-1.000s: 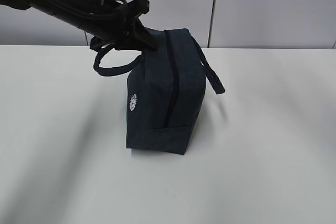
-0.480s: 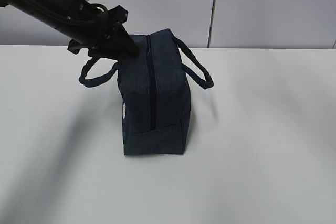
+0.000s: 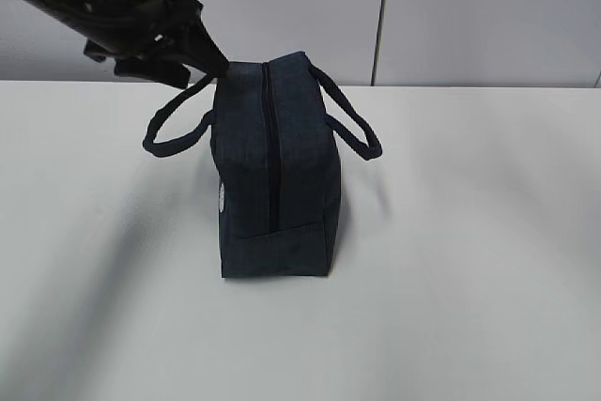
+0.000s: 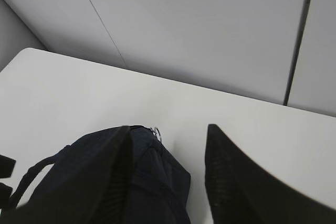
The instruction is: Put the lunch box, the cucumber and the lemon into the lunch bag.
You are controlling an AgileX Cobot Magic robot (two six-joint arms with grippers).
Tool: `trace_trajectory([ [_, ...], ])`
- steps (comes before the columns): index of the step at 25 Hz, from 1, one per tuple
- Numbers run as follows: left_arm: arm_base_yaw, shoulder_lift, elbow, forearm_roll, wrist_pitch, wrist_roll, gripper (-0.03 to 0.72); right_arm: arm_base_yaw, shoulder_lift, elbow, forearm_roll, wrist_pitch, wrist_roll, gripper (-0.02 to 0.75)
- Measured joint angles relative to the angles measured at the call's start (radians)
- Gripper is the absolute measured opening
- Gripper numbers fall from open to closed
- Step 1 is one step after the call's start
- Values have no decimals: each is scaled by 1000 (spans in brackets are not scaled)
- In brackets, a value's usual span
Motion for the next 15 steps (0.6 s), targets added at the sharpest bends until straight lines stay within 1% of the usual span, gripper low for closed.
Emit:
trace_trajectory([
  [4, 6, -93, 0, 115, -8, -7, 440, 0, -30, 0, 8, 2, -7, 342],
  [11, 39, -228, 0, 207, -7, -20, 420, -1, -201, 0, 7, 2, -89, 342],
  [15, 43, -318, 0, 260, -2, -42, 417, -1, -335, 0, -45, 13, -105, 342],
])
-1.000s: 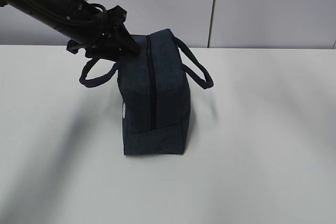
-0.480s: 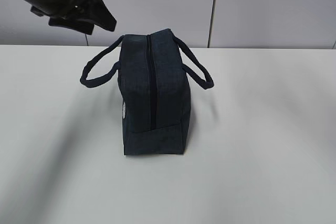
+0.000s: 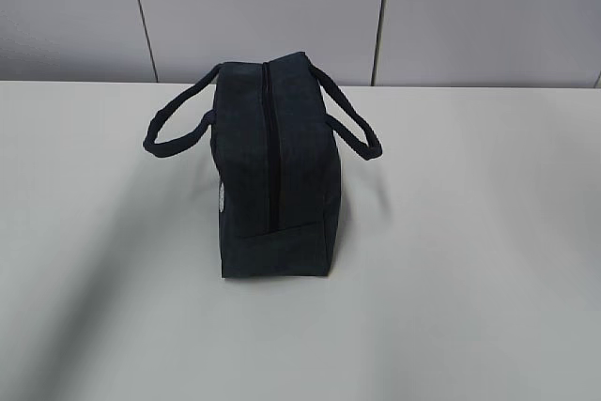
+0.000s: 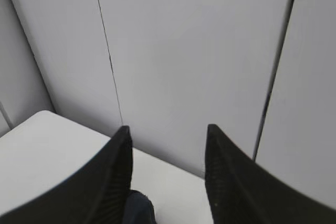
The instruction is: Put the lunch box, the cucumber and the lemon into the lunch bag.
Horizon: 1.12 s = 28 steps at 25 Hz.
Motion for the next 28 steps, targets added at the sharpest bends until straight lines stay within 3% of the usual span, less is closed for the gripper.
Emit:
trace_trajectory([
  [9, 0, -221, 0, 14, 108, -4, 405, 0, -244, 8, -97, 158, 2, 349],
  [16, 0, -385, 29, 29, 184, -19, 399, 0, -439, 208, -116, 164, 37, 350],
  [28, 0, -860, 465, 120, 126, -23, 394, 0, -833, 644, -181, 166, 106, 351],
])
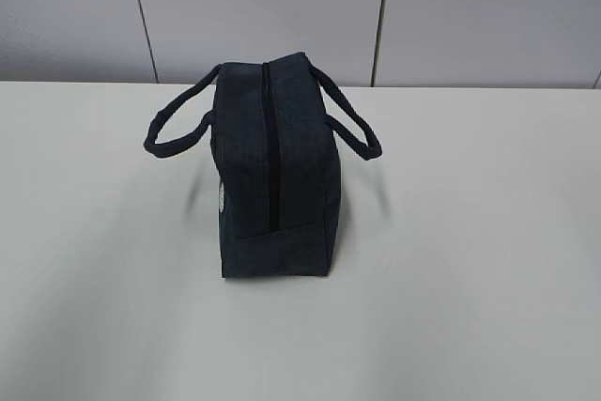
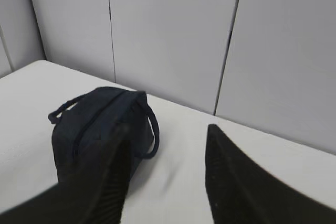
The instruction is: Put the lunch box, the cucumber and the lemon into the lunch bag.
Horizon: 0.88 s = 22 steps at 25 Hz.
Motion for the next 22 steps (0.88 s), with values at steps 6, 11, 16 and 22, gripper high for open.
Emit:
trace_trajectory([
  [6, 0, -220, 207, 10, -48, -1, 394, 0, -193, 135, -109, 131, 66, 351],
  [11, 0, -377, 311, 16, -46, -1, 394, 0, -350, 197, -151, 217, 87, 351],
  [16, 0, -497, 373, 20, 0, -12, 394, 0, -497, 282, -156, 315, 103, 351],
  [22, 0, -594, 438, 24, 76, -25, 393, 0, -581, 377, -169, 366, 116, 351],
])
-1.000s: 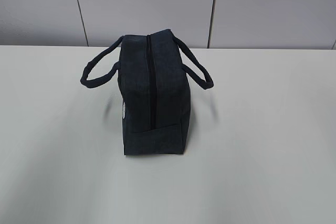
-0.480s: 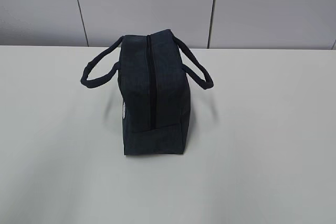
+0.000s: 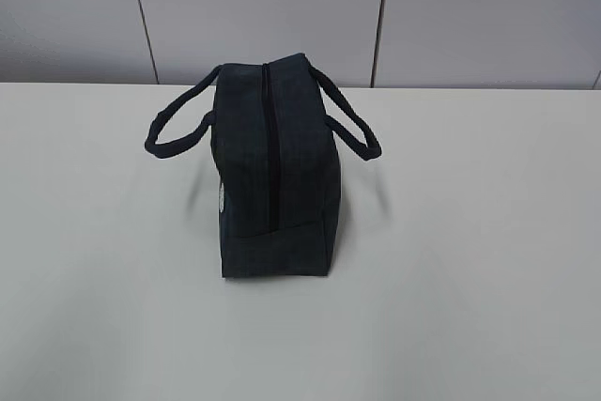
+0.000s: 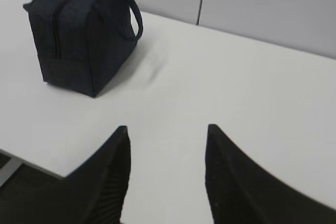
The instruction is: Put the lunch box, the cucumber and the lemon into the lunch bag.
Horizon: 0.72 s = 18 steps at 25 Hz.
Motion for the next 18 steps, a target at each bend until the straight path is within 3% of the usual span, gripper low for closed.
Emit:
trace_trajectory([
  [8, 0, -77, 79, 61, 96, -47, 367, 0, 0, 74, -22, 47, 11, 351],
  [18, 0, -77, 110, 85, 78, -51, 330, 0, 0, 131, -22, 60, 42, 351],
])
